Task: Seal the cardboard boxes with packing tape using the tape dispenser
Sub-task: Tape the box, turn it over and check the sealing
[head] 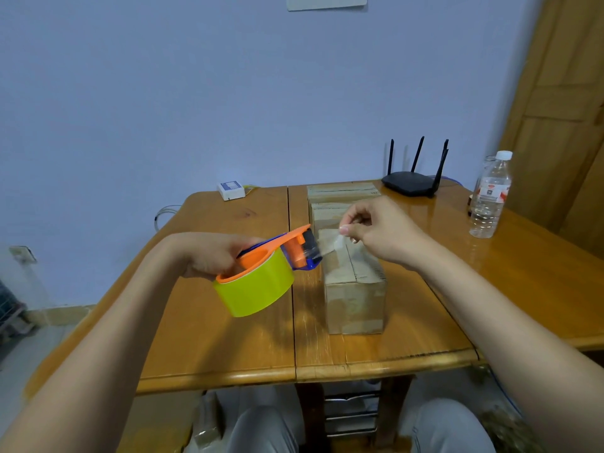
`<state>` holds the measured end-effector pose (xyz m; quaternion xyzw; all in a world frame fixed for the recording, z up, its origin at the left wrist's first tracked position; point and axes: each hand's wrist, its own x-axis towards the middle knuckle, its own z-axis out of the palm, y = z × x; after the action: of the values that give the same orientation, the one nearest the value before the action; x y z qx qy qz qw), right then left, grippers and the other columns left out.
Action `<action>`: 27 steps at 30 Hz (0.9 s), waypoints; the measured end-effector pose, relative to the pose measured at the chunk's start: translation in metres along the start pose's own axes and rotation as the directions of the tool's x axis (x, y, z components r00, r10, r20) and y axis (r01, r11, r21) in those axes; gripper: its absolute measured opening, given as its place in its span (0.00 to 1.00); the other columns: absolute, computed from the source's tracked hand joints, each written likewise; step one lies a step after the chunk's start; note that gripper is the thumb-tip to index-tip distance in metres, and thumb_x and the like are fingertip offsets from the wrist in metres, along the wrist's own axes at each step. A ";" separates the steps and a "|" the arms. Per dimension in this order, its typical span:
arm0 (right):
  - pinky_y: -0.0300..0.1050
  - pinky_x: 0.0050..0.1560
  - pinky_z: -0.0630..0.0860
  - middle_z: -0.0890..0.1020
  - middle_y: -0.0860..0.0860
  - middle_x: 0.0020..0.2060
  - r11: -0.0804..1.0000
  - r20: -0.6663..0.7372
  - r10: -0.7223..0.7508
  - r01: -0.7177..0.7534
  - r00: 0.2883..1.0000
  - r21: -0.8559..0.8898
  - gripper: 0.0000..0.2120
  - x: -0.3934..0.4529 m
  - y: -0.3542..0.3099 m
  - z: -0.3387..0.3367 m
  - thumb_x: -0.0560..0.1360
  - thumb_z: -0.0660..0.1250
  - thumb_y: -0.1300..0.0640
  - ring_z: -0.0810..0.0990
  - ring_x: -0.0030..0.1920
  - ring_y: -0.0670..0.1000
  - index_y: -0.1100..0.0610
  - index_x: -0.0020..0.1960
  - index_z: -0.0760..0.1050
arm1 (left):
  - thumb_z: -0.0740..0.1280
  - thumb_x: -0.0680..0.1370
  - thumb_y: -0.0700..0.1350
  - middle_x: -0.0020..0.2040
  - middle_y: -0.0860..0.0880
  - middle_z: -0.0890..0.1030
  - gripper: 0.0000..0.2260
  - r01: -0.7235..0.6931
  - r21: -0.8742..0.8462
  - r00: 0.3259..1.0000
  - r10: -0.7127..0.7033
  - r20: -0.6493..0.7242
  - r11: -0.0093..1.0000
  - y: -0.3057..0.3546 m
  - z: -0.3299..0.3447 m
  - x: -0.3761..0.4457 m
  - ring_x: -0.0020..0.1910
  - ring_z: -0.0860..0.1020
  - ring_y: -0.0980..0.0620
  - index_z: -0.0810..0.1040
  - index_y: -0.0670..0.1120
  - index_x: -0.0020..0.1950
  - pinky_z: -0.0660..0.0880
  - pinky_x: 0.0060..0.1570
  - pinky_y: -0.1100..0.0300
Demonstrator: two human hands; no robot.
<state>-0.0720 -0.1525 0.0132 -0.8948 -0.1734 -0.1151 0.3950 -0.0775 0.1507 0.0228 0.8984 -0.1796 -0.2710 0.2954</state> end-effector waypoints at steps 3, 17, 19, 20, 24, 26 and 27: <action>0.47 0.49 0.79 0.83 0.51 0.39 0.999 -0.069 0.046 -0.047 0.997 -0.011 0.05 -0.001 0.012 -0.018 0.78 0.71 0.58 0.82 0.44 0.52 0.54 0.43 0.81 | 0.68 0.77 0.33 0.56 0.53 0.83 0.27 0.001 0.071 0.999 0.002 -0.042 0.997 -0.012 -0.003 -0.006 0.56 0.82 0.50 0.73 0.59 0.68 0.81 0.54 0.47; 0.39 0.27 0.78 0.82 0.57 0.31 0.767 0.328 0.375 -0.489 0.867 0.416 0.06 -0.017 0.012 -0.045 0.75 0.72 0.62 0.79 0.27 0.48 0.61 0.51 0.84 | 0.72 0.78 0.40 0.49 0.47 0.82 0.16 0.060 0.169 0.953 -0.006 -0.304 0.984 -0.008 -0.010 0.007 0.40 0.84 0.50 0.75 0.56 0.60 0.83 0.45 0.54; 0.41 0.31 0.82 0.84 0.60 0.35 0.666 0.402 0.418 -0.576 0.815 0.475 0.07 -0.015 0.014 -0.048 0.75 0.71 0.66 0.84 0.32 0.50 0.64 0.52 0.83 | 0.72 0.78 0.40 0.49 0.48 0.82 0.16 0.063 0.182 0.954 -0.006 -0.299 0.981 -0.006 -0.009 0.008 0.40 0.84 0.50 0.74 0.57 0.59 0.83 0.44 0.55; 0.42 0.33 0.83 0.85 0.61 0.38 0.618 0.424 0.426 -0.599 0.799 0.509 0.08 -0.015 0.015 -0.049 0.75 0.70 0.67 0.86 0.34 0.52 0.66 0.53 0.83 | 0.71 0.78 0.40 0.49 0.48 0.81 0.15 0.060 0.188 0.956 -0.001 -0.295 0.980 -0.004 -0.008 0.008 0.40 0.84 0.50 0.74 0.57 0.58 0.83 0.44 0.55; 0.46 0.41 0.85 0.85 0.64 0.46 0.521 0.478 0.410 -0.629 0.777 0.577 0.12 -0.013 0.017 -0.054 0.71 0.69 0.72 0.87 0.42 0.55 0.71 0.54 0.81 | 0.71 0.78 0.41 0.48 0.50 0.82 0.16 0.062 0.225 0.950 0.012 -0.313 0.972 -0.002 -0.007 0.007 0.40 0.84 0.51 0.75 0.58 0.60 0.83 0.46 0.53; 0.46 0.43 0.85 0.85 0.64 0.46 0.534 0.499 0.390 -0.631 0.774 0.562 0.14 -0.014 0.016 -0.055 0.68 0.69 0.72 0.87 0.43 0.55 0.72 0.54 0.81 | 0.71 0.78 0.41 0.47 0.51 0.82 0.16 0.073 0.260 0.938 0.022 -0.345 0.963 -0.003 -0.009 0.006 0.40 0.84 0.51 0.75 0.59 0.58 0.83 0.46 0.52; 0.46 0.43 0.85 0.85 0.64 0.46 0.548 0.509 0.380 -0.631 0.773 0.549 0.14 -0.014 0.015 -0.056 0.68 0.69 0.72 0.87 0.43 0.55 0.72 0.54 0.81 | 0.70 0.78 0.40 0.46 0.51 0.82 0.16 0.080 0.278 0.932 0.027 -0.362 0.957 -0.003 -0.009 0.006 0.40 0.84 0.51 0.75 0.59 0.57 0.83 0.46 0.51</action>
<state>-0.0828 -0.2069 0.0352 -0.6948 0.0026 0.2311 0.6811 -0.0668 0.1539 0.0254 0.9686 -0.1474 -0.0756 0.1856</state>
